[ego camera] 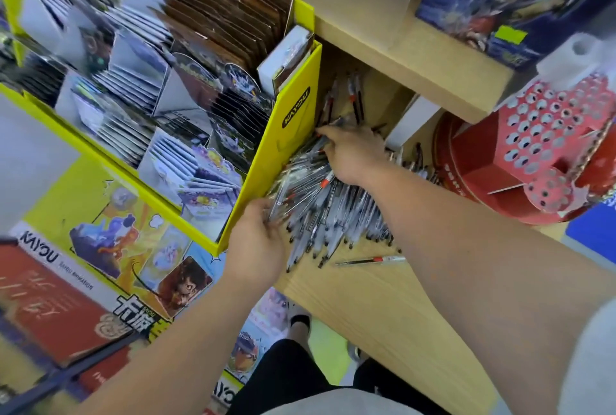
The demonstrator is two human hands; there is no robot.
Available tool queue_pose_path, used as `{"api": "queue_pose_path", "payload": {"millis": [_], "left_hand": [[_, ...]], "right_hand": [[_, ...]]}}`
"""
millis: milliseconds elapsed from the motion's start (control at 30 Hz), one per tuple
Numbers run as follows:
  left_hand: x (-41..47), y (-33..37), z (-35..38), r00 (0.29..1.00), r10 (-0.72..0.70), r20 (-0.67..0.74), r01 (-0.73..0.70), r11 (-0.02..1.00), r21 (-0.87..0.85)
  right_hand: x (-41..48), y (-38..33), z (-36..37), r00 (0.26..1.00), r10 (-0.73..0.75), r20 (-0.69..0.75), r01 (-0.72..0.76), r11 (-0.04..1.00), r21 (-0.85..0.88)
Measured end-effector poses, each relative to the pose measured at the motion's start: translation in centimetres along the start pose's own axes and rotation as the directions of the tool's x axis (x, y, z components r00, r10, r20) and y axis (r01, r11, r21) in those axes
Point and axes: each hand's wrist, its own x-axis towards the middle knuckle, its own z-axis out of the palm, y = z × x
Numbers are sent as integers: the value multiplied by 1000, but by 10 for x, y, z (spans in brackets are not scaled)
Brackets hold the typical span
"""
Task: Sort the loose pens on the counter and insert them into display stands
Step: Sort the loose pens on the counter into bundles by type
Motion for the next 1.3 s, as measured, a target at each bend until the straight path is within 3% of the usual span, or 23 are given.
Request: {"api": "queue_pose_path", "payload": {"millis": [133,500,633,767,867,1067,1300], "left_hand": [[3,1,1,1000,-20,0,20,999,-26],[11,11,7,1000,29,10,-29,1000,-7],[17,13,9,999,53,2,-53,998,16],[23,21,11,995,99,-10,-99,994,41],[32,30,15,989,147,-13,-145,984,103],[52,55,27,964,261,40,-259,905,337],[78,60,34,960,255,115,-277,807,522]], "right_hand": [[-2,-4,3,1000,26,17,-27,999,45],[-10,-9,10,985,173,0,-154,879,451],[-14,-7,10,971,207,-124,-81,763,641],[-45,3,-5,961,170,-218,9,769,639],[-76,20,-8,948,226,-224,-35,772,634],[-114,51,10,902,404,-151,-160,639,753],[-135,60,23,866,487,-112,-191,530,826]]}}
